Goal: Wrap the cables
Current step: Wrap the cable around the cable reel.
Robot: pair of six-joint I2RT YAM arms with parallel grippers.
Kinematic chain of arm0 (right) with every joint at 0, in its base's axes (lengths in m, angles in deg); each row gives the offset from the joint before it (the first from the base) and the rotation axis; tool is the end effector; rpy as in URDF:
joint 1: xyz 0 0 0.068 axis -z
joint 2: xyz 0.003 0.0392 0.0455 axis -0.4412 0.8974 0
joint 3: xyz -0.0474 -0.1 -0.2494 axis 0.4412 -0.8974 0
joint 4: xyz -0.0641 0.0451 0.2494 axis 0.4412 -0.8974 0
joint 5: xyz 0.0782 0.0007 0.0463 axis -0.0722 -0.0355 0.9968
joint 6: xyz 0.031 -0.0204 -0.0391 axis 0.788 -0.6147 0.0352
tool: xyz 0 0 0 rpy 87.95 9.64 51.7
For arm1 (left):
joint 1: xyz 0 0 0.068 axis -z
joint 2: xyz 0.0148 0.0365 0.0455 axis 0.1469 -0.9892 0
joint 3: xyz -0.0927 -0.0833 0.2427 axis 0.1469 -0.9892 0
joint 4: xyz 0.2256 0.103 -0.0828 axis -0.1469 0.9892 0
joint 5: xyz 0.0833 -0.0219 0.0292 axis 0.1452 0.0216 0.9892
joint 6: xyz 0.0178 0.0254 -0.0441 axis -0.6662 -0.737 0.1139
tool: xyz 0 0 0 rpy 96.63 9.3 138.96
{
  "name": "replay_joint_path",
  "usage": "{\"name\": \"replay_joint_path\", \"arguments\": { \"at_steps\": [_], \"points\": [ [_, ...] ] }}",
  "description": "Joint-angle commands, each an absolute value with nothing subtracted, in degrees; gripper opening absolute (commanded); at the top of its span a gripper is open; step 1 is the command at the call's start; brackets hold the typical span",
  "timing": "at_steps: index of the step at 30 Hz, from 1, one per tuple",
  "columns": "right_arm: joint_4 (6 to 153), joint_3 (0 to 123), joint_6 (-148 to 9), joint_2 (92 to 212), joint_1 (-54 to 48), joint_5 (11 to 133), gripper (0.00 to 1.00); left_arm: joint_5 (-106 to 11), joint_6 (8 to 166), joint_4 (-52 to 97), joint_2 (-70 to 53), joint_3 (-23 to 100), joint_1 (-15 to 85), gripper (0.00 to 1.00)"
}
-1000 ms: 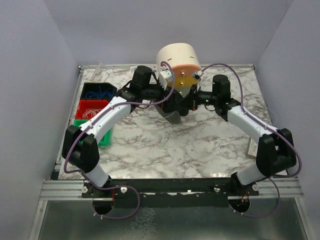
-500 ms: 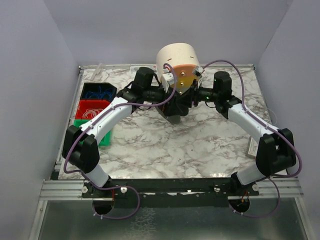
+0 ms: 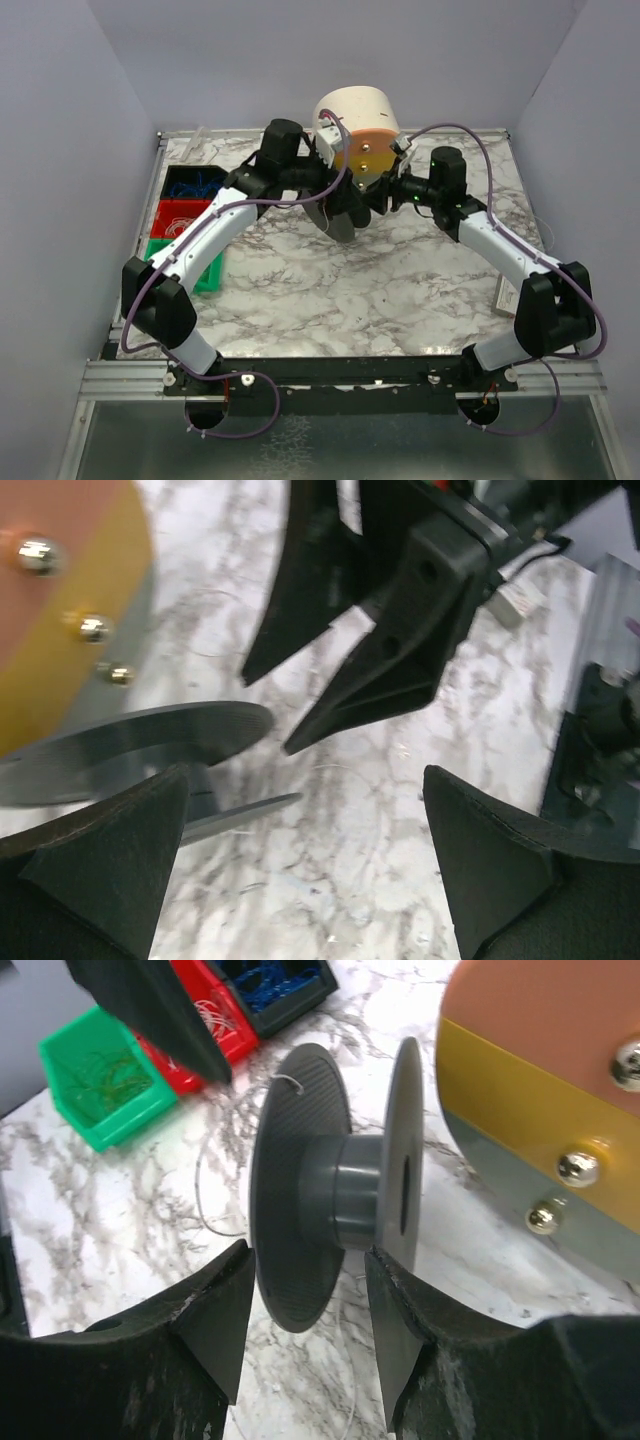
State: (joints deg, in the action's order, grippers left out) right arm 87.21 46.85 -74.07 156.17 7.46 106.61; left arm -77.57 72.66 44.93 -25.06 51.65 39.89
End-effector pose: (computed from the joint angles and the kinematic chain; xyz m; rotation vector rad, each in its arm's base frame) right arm 0.3160 0.1325 0.2995 -0.7794 1.7318 0.9416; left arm 0.3040 -0.2118 0.3641 1.0088 1.8091 -0.9940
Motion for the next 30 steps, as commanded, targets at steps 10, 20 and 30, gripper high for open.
{"name": "replay_joint_path", "arguments": {
  "at_steps": [10, 20, 30],
  "points": [
    [91.7, 48.6, -80.1, 161.7, 7.8, 100.3, 0.55, -48.5, 82.7, 54.7, -29.7, 55.8, 27.3, 0.99],
    [91.2, 48.9, -83.3, 166.1, 7.9, 104.1, 0.55, -61.7, 91.9, 53.6, -36.6, 54.7, 23.9, 0.99],
    [89.4, 48.5, -83.4, 167.0, 7.8, 116.5, 0.54, -63.0, 93.0, 53.2, -40.3, 57.4, 23.7, 0.99]
  ]
}}
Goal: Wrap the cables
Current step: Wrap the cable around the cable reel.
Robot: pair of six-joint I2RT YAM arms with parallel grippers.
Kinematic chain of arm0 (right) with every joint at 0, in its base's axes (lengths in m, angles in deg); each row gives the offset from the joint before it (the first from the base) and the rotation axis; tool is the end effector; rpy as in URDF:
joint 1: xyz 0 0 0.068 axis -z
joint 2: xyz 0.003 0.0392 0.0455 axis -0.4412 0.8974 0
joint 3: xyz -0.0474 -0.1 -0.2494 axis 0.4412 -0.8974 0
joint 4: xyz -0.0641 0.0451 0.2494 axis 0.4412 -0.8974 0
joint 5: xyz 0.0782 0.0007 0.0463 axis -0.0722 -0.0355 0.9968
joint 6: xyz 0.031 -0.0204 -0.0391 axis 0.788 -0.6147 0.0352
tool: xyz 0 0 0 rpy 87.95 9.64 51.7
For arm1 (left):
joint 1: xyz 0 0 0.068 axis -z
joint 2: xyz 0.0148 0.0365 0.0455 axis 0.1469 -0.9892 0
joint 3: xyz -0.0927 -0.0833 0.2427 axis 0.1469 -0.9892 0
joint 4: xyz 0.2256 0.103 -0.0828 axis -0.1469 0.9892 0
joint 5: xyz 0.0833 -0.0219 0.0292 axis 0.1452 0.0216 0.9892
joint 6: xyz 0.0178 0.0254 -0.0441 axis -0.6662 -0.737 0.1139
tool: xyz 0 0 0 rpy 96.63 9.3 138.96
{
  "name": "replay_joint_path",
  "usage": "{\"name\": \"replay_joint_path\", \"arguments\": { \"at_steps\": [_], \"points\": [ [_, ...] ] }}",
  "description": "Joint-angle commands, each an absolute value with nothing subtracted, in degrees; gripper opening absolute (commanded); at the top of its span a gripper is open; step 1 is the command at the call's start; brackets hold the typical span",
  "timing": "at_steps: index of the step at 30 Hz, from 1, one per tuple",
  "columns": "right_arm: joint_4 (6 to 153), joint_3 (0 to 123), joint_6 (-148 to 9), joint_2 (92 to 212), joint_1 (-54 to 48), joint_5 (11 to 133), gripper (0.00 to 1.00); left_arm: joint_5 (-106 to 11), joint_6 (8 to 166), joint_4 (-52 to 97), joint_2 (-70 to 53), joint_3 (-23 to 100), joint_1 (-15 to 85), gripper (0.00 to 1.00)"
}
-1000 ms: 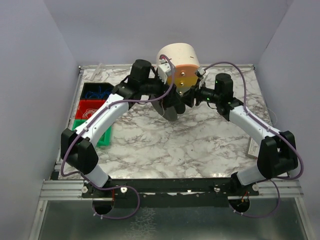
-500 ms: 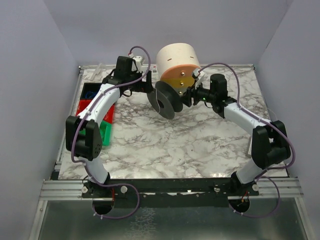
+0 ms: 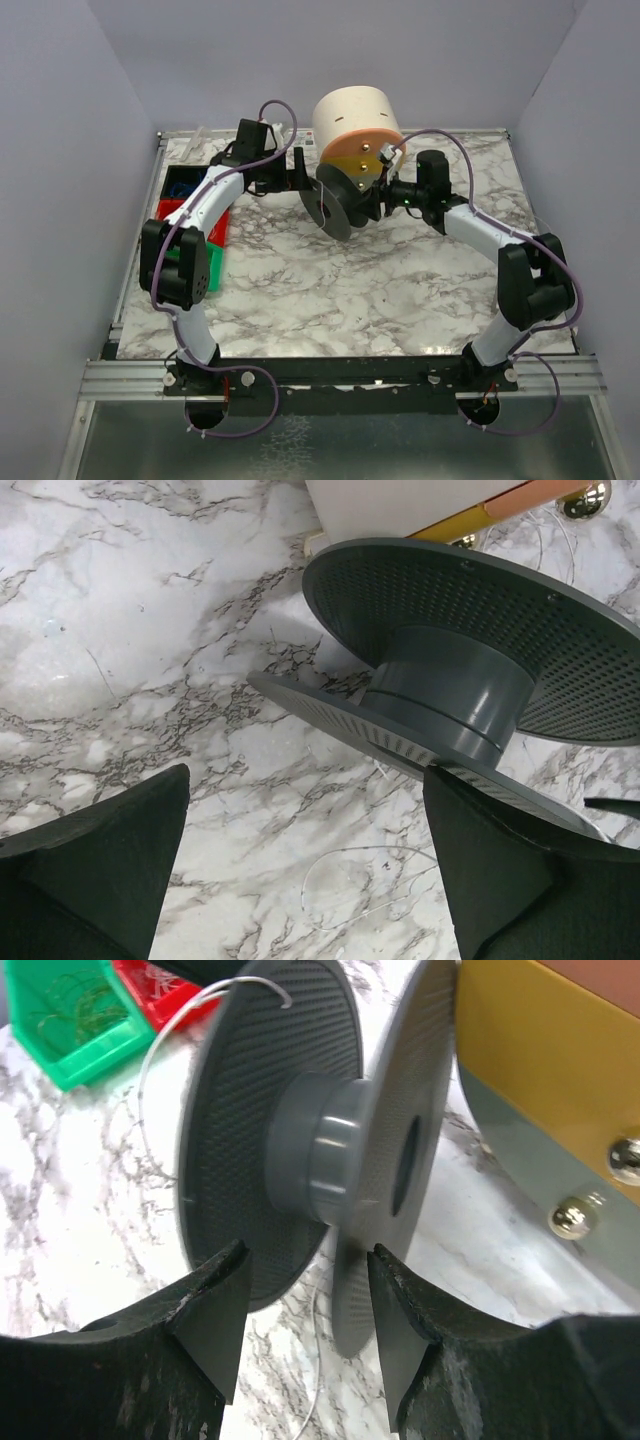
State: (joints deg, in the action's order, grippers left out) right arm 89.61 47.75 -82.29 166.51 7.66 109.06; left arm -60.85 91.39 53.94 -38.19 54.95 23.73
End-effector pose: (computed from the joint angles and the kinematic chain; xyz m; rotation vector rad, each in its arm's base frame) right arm 0.3457 0.1423 0.2481 -0.9046 1.7591 0.9202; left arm 0.3972 -0.1221 0.2814 0.1707 2.4032 -0.7086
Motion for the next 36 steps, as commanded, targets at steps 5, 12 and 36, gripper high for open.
{"name": "replay_joint_path", "arguments": {
  "at_steps": [5, 12, 36],
  "points": [
    [87.8, 47.2, -84.3, 166.0, 7.8, 118.9, 0.54, -63.2, 94.3, 52.6, -39.0, 56.7, 23.3, 0.99],
    [87.0, 45.6, -82.5, 166.0, 7.7, 122.0, 0.54, -67.5, 96.6, 50.2, -36.5, 55.0, 23.3, 0.99],
    [80.7, 44.1, -83.0, 159.5, 3.6, 120.0, 0.54, -70.0, 87.0, 57.9, -38.2, 58.6, 24.7, 0.99]
  ]
}}
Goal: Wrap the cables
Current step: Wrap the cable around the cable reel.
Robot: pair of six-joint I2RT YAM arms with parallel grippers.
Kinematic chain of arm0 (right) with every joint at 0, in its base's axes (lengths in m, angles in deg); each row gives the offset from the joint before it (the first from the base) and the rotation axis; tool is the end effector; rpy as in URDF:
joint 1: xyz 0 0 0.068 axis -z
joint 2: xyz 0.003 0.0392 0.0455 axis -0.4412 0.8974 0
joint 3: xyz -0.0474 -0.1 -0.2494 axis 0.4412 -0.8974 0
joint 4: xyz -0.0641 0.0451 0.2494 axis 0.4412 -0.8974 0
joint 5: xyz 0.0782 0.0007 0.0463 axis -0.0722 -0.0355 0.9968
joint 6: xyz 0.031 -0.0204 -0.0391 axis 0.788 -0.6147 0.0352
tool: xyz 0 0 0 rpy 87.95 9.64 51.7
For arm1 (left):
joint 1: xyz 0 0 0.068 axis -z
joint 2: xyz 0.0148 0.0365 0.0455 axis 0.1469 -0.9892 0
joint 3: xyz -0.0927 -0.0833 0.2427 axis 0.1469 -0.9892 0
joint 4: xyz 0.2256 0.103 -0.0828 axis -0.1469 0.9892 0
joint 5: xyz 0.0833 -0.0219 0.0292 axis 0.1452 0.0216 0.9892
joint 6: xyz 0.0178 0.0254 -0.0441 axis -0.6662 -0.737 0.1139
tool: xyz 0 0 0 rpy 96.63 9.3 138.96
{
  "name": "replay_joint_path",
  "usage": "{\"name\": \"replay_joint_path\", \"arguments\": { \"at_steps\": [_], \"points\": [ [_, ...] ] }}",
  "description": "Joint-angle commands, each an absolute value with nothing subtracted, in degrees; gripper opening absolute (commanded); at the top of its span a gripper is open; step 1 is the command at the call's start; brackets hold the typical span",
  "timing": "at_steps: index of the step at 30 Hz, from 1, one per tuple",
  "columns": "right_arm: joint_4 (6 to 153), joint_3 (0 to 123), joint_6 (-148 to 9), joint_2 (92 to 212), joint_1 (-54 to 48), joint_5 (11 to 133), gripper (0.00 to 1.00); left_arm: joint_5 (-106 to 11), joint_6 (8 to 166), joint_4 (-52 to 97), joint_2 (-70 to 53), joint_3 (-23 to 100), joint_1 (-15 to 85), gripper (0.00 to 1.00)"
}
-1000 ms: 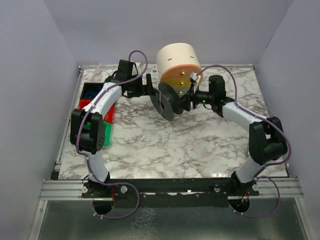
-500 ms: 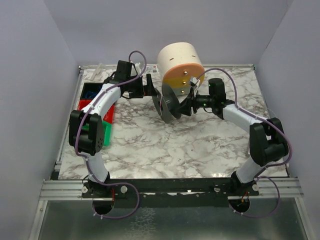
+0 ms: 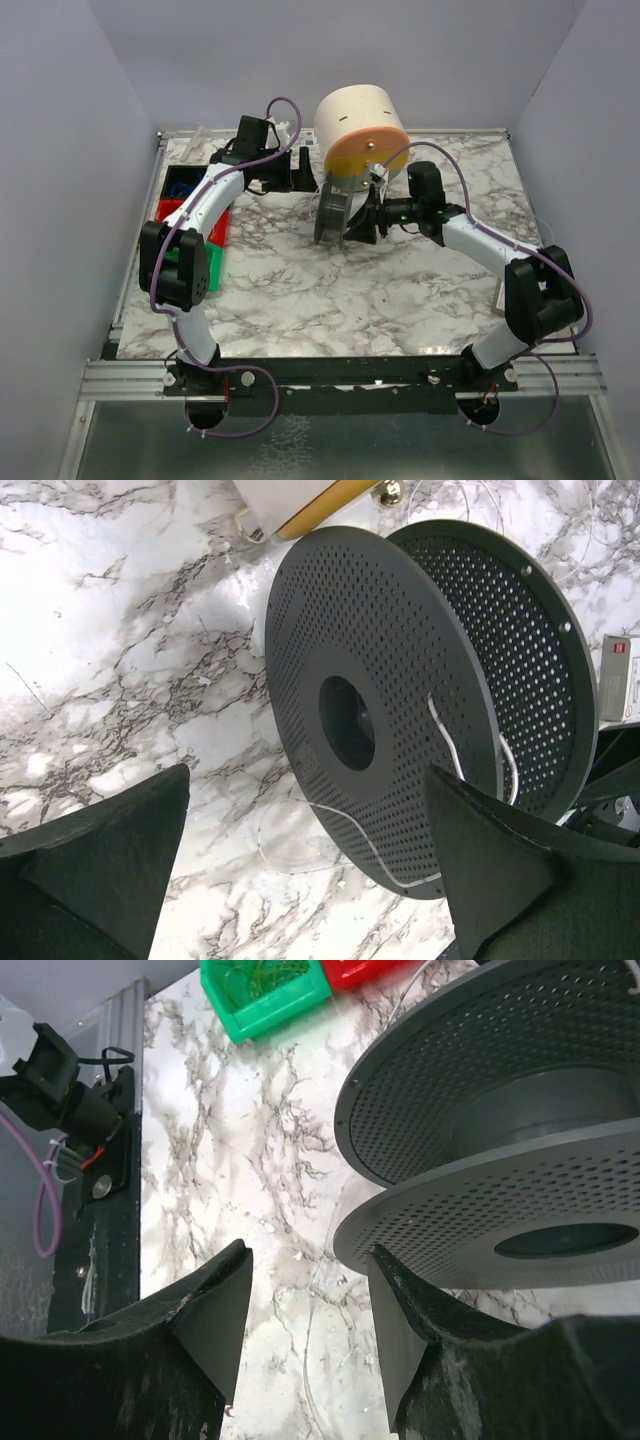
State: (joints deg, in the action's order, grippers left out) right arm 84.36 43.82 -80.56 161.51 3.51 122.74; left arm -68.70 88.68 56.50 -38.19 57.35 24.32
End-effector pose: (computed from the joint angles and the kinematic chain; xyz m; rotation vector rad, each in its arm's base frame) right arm 0.3043 0.1600 0.2505 -1.0719 1.7200 1.2483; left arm 0.3933 -0.1301 0.2932 0.3075 2.3807 -0.8545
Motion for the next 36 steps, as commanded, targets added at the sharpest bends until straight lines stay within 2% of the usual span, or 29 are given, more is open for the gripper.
{"name": "replay_joint_path", "arguments": {
  "at_steps": [1, 10, 26, 36],
  "points": [
    [80.6, 44.1, -83.4, 158.9, 3.6, 118.6, 0.54, -70.0, 86.8, 58.1, -37.9, 58.4, 24.7, 0.99],
    [82.9, 45.1, -81.7, 157.1, 3.6, 108.6, 0.55, -73.2, 80.7, 64.1, -37.0, 57.7, 24.7, 0.99],
    [83.9, 47.2, -80.4, 162.4, 0.6, 105.4, 0.55, -77.2, 74.0, 71.4, -33.7, 56.6, 24.7, 0.99],
    [83.9, 47.0, -81.2, 163.0, 0.6, 103.7, 0.55, -85.8, 68.4, 72.8, -33.0, 55.2, 24.6, 0.99]
  ]
}}
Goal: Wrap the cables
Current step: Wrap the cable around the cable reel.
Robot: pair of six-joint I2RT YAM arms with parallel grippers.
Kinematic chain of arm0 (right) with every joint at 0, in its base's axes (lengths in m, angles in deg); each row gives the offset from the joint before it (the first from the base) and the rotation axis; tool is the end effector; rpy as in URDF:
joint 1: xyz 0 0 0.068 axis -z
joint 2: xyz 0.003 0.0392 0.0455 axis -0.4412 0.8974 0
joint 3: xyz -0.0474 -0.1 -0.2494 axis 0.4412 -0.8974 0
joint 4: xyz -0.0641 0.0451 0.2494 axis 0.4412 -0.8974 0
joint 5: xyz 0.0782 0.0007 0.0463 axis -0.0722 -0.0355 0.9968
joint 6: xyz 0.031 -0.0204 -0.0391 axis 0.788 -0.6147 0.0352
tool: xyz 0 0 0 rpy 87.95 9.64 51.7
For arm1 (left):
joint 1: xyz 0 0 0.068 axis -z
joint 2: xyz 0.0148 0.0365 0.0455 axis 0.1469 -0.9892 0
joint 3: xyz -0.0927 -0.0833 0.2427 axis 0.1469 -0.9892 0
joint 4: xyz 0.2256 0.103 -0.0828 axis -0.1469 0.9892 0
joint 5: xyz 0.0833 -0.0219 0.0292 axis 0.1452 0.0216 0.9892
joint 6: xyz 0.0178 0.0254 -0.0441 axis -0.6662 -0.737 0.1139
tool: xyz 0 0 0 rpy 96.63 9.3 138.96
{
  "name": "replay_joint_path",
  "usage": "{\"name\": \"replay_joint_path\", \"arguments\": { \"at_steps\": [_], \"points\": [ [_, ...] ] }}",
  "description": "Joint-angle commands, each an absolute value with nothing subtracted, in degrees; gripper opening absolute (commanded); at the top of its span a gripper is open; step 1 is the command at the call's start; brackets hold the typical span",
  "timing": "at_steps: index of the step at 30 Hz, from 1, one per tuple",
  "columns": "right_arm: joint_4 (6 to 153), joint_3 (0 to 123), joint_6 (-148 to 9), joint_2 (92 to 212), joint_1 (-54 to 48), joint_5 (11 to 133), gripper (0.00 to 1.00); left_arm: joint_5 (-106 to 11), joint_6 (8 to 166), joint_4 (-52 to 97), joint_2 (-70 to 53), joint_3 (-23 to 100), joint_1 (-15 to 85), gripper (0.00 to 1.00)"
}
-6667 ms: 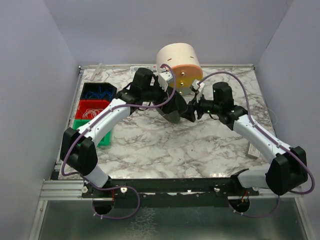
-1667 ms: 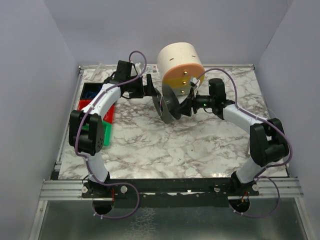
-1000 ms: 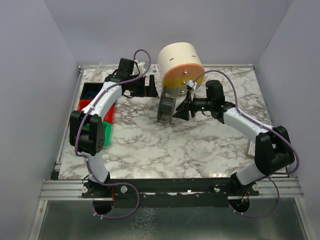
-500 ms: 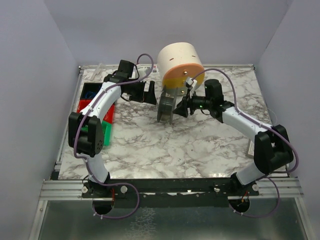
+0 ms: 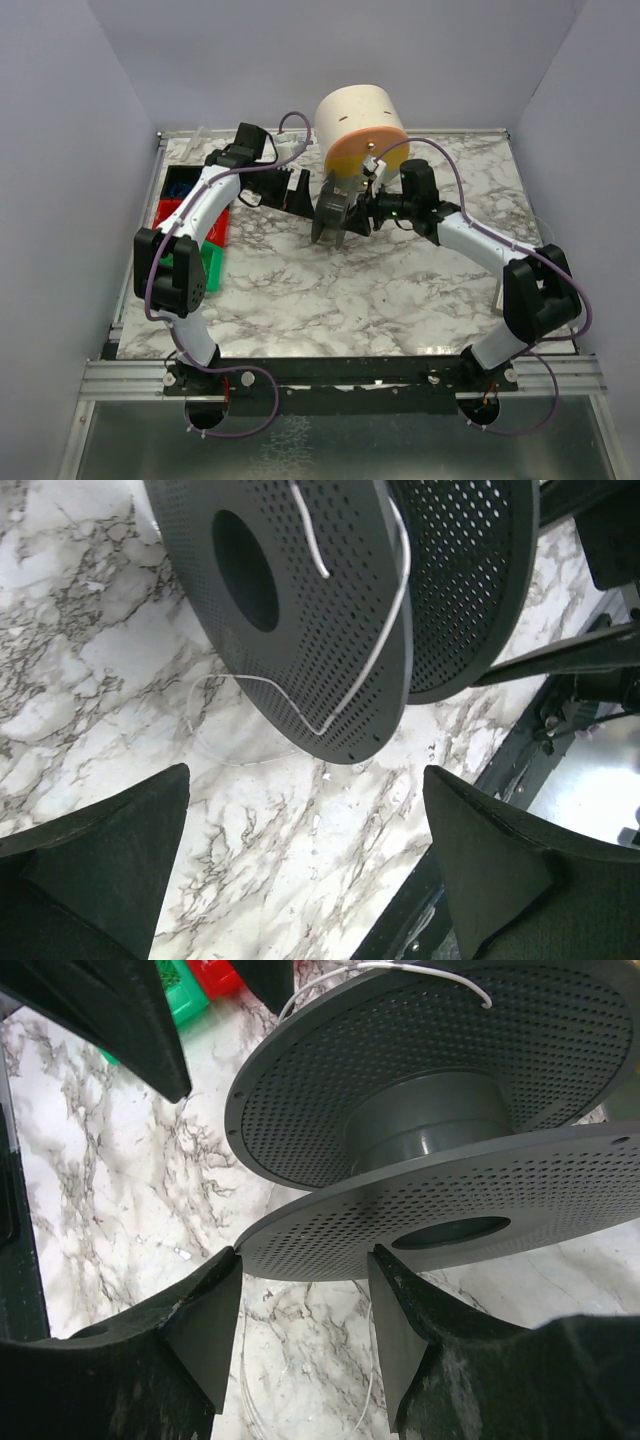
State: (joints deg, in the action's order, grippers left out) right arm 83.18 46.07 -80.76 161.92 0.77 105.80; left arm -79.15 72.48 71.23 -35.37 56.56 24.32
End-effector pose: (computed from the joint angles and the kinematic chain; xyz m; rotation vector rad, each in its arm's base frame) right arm 0.3101 0.1735 0.2553 -0.9641 1.8230 0.9721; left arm 0.3601 -0.1261 0.2941 0.6609 2.4312 -0.9872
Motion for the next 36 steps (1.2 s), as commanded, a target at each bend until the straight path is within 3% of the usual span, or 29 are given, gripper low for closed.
{"name": "replay_joint_path", "arguments": {
  "at_steps": [1, 13, 23, 34, 36],
  "points": [
    [84.0, 46.9, -81.3, 163.1, 0.6, 103.7, 0.55, -86.0, 68.3, 72.9, -33.3, 55.2, 24.6, 0.99],
    [83.0, 47.7, -82.1, 162.2, 0.6, 102.9, 0.55, -87.9, 58.9, 64.3, -29.7, 52.7, 21.7, 0.99],
    [83.2, 47.8, -81.2, 162.2, 0.6, 103.7, 0.55, -95.2, 48.0, 64.4, -33.4, 55.4, 22.8, 0.74],
    [83.6, 47.3, -80.9, 162.1, 0.6, 104.0, 0.55, -94.8, 45.3, 64.5, -36.5, 56.0, 24.3, 0.63],
    [83.7, 47.1, -80.8, 162.1, 0.6, 104.1, 0.54, -95.1, 45.2, 64.4, -36.9, 56.6, 24.4, 0.54]
  ]
}}
